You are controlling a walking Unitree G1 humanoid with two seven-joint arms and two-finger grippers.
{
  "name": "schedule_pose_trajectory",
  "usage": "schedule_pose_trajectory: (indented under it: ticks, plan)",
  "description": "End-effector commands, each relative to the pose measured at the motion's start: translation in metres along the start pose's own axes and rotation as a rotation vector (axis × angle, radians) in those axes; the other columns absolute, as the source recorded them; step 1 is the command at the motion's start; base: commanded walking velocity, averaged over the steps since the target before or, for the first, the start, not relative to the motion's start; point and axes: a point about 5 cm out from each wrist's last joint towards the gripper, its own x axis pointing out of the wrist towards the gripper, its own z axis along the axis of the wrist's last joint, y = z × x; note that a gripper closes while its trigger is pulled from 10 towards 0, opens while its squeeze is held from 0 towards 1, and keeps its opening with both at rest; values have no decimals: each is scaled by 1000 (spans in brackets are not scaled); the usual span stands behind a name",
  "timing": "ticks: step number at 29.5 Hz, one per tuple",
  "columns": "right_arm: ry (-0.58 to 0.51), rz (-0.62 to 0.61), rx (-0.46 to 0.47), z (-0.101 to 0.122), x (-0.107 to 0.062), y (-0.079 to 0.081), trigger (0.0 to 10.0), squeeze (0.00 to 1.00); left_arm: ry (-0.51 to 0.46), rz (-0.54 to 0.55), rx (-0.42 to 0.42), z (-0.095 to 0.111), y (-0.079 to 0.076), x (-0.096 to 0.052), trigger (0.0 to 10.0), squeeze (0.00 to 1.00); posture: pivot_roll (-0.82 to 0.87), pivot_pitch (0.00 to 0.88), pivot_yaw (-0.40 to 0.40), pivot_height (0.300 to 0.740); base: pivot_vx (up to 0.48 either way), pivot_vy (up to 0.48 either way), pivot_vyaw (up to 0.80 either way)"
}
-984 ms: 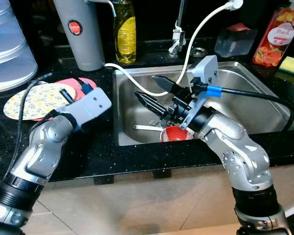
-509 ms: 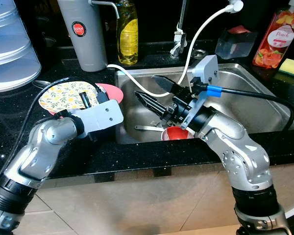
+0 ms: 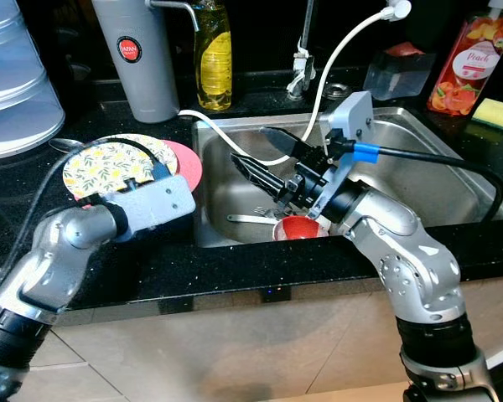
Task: Kitchen organization
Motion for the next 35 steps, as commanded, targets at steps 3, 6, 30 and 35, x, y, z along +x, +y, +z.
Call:
schedule_pose_trajectory:
  ticks: [3,6,30,35]
  plan:
    - [-4,2,3,1,0,0,10000,0,-219,-71,-200,35,4,-8,10000,0,-67,139,45,740,0,0,0]
    - [-4,2,3,2,0,0,10000,0,-351,-52,-380,51,21,-15,10000,0,-67,136,45,740,0,0,0]
    - [-3,-18,12,0,1,-3,10000,0,346,1060,-1320,-106,100,-57,10000,0,-62,147,47,740,0,0,0]
    - [-3,-20,16,-1,1,-3,10000,0,219,1024,-1417,-97,109,-54,10000,0,-56,149,44,740,0,0,0]
